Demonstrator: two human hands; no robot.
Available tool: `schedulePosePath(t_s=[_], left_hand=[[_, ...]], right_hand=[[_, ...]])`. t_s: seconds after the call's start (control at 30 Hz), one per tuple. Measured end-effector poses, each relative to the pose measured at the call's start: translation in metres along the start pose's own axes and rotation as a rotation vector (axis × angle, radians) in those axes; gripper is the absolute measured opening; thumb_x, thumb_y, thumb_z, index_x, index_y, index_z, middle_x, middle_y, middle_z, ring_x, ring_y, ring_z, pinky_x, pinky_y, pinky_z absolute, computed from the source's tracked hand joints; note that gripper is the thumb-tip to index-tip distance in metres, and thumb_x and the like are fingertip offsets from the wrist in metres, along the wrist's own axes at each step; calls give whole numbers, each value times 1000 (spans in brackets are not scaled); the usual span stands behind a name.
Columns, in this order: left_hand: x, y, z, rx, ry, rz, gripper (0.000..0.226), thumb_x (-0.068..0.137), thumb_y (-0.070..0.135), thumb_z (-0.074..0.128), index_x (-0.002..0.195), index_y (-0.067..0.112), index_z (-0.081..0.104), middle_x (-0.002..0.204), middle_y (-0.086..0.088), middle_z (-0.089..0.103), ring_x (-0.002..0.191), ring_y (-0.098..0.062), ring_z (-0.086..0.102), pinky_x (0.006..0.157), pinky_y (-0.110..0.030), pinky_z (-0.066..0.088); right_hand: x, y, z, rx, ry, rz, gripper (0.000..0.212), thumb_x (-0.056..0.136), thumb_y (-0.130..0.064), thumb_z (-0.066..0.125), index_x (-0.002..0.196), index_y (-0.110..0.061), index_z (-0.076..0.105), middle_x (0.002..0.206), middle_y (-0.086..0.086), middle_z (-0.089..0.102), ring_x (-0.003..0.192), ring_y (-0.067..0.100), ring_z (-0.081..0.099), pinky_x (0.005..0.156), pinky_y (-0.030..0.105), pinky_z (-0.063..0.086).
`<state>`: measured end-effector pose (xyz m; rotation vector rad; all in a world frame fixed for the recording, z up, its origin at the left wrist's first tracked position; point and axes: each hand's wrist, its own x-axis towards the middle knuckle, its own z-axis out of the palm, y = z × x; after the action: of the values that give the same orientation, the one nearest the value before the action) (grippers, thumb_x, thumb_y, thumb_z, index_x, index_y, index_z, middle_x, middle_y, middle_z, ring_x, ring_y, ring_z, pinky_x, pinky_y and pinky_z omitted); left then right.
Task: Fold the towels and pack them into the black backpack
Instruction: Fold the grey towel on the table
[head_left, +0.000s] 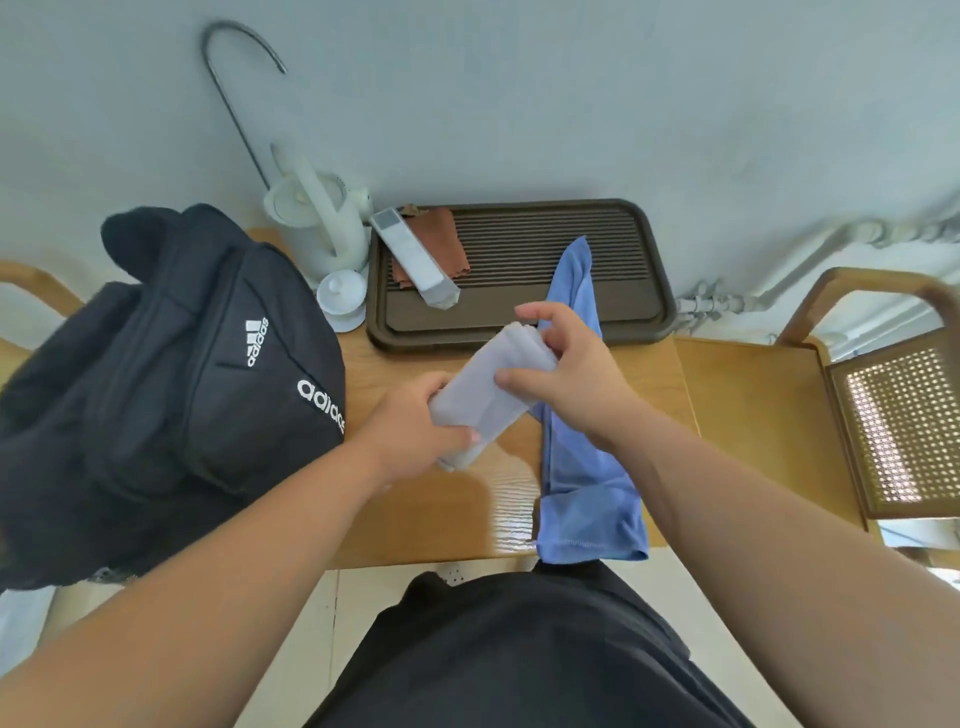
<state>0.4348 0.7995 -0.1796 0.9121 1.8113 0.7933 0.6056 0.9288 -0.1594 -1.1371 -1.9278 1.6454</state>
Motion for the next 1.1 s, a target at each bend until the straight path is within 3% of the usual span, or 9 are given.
schedulePosePath(t_s=[0.17,0.3,0.37,0.5,0.63,0.7,0.87,1.0,1.1], left_hand=[[-33,40,2,-385,3,-22,43,82,10,81,121,19,66,111,-4,74,102,-26,70,80,-39,60],[-48,59,9,-458,89,-11,46,83,11,79,125,20,64,110,0,75,100,-17,72,76,-28,60],[-53,65,11,-455,146,-8,44,83,11,79,124,21,64,109,2,75,97,-14,72,72,-23,57],[-64,68,9,-288,273,-61,40,81,25,83,117,29,65,103,11,75,89,-4,71,66,-17,55],[-72,74,-4,-97,372,-54,40,77,39,85,111,38,63,102,14,72,88,-2,69,76,-28,60],[-74,82,-17,56,467,8,43,77,44,82,114,39,61,102,16,68,86,2,65,75,-24,57],[-88,95,-70,423,727,296,32,86,39,73,116,30,65,109,17,61,92,1,55,74,-6,38],[-105,82,-139,518,851,499,17,88,31,69,102,20,70,97,11,65,87,-7,53,78,-21,42],[-110,60,-194,466,805,412,18,93,31,67,107,22,68,100,12,62,93,-8,54,75,-17,38]], right_hand=[[5,-35,-6,509,31,99,58,81,-20,83,132,-28,55,107,4,70,90,12,70,83,33,59],[10,-40,3,736,-139,285,66,76,-52,77,130,-18,61,120,6,72,110,21,69,84,37,58],[10,-42,8,798,-198,298,60,82,-51,74,128,-13,64,120,10,72,112,23,69,98,45,55],[13,-48,12,675,-166,162,36,94,-34,68,122,-11,66,114,12,74,108,26,71,97,52,55],[14,-63,21,468,-106,-3,28,90,-31,75,111,-14,68,106,7,75,102,23,72,88,47,59],[17,-74,25,422,-92,-66,26,89,-28,76,109,-14,67,105,8,74,102,25,71,88,46,60],[28,-104,48,370,-3,-110,27,93,-30,71,116,-18,64,105,-2,75,96,11,72,79,30,60],[33,-127,86,369,48,-70,28,96,-29,63,123,-25,56,110,-4,70,89,2,70,68,22,56],[30,-151,120,372,76,-33,42,88,-33,61,129,-33,53,117,-2,67,98,10,70,79,35,61]])
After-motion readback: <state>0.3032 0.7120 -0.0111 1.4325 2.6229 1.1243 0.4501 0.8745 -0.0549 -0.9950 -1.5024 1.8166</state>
